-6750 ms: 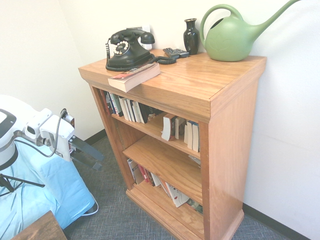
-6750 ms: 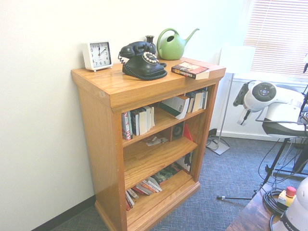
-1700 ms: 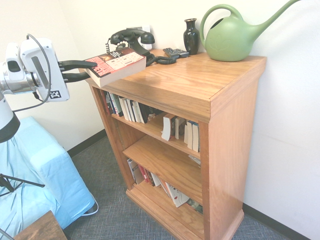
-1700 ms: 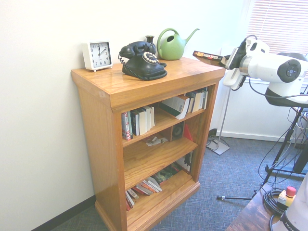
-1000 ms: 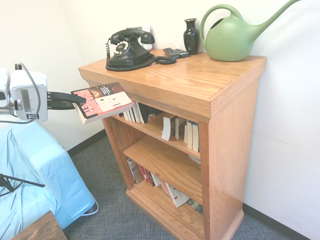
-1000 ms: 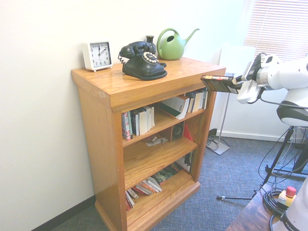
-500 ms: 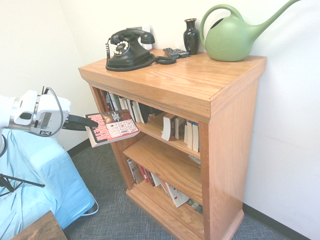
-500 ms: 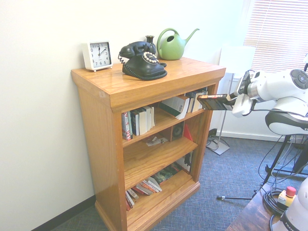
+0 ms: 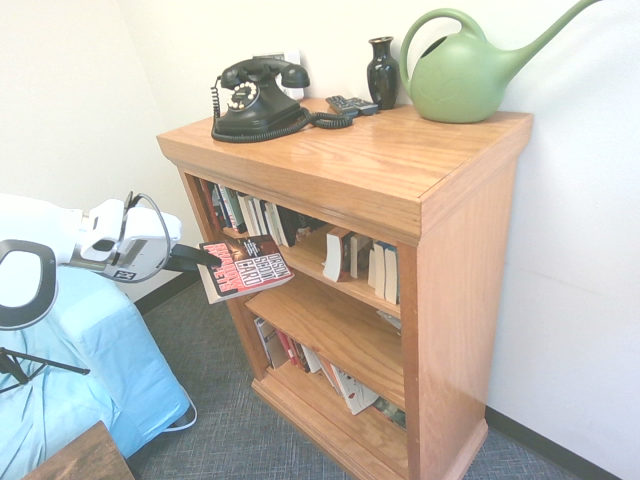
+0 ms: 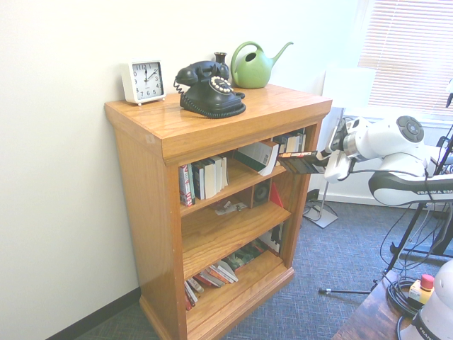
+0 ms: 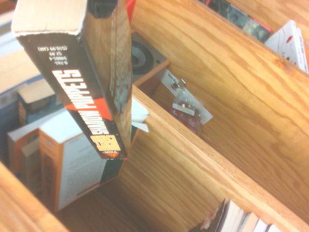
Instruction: Organize the shelf
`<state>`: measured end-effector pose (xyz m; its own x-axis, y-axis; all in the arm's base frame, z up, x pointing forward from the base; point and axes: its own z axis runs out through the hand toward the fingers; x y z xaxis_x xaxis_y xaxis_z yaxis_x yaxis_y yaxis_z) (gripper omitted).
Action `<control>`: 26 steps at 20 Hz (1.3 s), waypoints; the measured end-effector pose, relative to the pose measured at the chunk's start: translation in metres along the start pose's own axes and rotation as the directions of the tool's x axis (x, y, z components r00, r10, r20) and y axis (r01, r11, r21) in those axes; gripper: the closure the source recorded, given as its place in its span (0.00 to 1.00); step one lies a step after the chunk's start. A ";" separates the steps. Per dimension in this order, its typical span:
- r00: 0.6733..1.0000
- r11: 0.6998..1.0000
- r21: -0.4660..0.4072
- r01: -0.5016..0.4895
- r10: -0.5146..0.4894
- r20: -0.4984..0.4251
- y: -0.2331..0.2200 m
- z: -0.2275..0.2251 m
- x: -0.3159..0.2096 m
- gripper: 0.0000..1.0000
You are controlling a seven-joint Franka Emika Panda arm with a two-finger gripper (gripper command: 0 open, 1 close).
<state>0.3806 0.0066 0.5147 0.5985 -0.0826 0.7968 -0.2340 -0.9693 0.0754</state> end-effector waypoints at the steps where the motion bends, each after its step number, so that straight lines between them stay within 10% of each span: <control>1: 1.000 1.000 0.004 0.000 0.000 -0.002 -0.004 0.006 0.000 1.00; 26: 0.988 0.976 0.197 -0.096 0.117 -0.098 -0.050 0.087 -0.005 1.00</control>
<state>0.4560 0.0352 0.4541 0.4886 -0.1723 0.8553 -0.1349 -0.9834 -0.1211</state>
